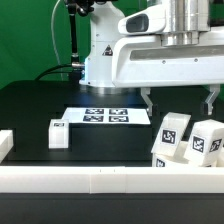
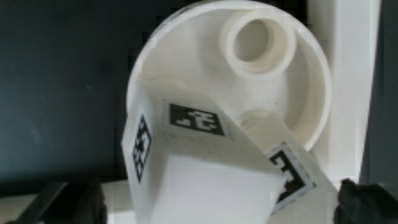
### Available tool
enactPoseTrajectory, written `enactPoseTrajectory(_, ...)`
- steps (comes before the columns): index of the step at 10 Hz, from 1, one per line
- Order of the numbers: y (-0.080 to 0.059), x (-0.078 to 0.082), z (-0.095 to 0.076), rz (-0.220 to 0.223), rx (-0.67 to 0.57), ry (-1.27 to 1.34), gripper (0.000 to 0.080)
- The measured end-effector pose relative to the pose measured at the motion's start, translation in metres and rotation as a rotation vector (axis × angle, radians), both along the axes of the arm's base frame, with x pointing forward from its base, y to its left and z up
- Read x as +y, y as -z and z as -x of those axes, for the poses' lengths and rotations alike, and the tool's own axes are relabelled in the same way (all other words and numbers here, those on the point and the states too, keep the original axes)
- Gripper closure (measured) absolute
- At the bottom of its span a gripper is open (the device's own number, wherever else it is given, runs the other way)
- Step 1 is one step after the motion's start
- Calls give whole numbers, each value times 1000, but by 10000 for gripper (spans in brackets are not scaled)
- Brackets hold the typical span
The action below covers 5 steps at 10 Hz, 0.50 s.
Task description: Assemble stool
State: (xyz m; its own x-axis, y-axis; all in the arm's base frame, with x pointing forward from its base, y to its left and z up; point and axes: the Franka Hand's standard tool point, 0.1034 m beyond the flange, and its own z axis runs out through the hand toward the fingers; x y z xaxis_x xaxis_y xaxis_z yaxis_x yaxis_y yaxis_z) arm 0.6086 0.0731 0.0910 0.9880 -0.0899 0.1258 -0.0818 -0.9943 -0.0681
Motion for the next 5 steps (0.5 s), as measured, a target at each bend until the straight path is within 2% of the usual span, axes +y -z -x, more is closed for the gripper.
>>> enactPoseTrajectory(3,0,-3,0,27,-9,-168,151)
enactPoseTrajectory(5,0,-7,-1,70,-9,-355,151)
